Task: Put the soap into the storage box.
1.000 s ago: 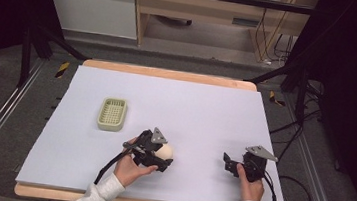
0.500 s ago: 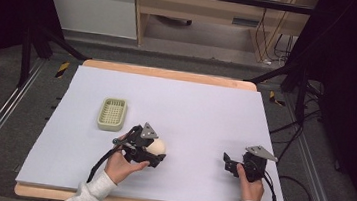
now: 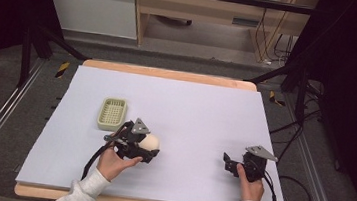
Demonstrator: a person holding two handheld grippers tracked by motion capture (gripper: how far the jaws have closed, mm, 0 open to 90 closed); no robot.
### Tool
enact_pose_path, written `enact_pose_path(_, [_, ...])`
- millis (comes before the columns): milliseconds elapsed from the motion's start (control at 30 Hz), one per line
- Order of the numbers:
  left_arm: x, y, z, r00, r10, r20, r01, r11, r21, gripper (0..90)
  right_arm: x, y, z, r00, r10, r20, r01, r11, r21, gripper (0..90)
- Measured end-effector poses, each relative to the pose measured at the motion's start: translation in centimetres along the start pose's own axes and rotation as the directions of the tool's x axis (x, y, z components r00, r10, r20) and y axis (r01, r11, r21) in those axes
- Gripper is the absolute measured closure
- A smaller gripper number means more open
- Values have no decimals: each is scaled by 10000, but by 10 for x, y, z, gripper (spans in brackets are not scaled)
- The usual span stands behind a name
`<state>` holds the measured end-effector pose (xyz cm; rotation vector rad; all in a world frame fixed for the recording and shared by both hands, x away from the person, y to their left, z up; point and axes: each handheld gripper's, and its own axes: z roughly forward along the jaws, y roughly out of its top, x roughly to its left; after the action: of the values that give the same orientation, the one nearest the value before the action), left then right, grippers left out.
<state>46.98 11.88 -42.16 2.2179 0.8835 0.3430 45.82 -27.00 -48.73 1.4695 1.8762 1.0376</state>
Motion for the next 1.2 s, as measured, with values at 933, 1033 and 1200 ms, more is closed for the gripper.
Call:
enact_pose_path(933, [32, -8, -22, 9978, -480, -459, 472, 9987, -183, 241, 0, 0, 0, 10000, 23, -21, -23, 10000, 11, 47])
enact_pose_path(1033, [36, -8, -24, 9973, -520, -510, 511, 9985, -201, 241, 0, 0, 0, 10000, 9, -12, -9, 10000, -2, 47])
enact_pose_path(1200, [41, -9, -26, 9960, -589, -674, 577, 9982, -190, 241, 0, 0, 0, 10000, 32, -22, -32, 10000, 9, 47])
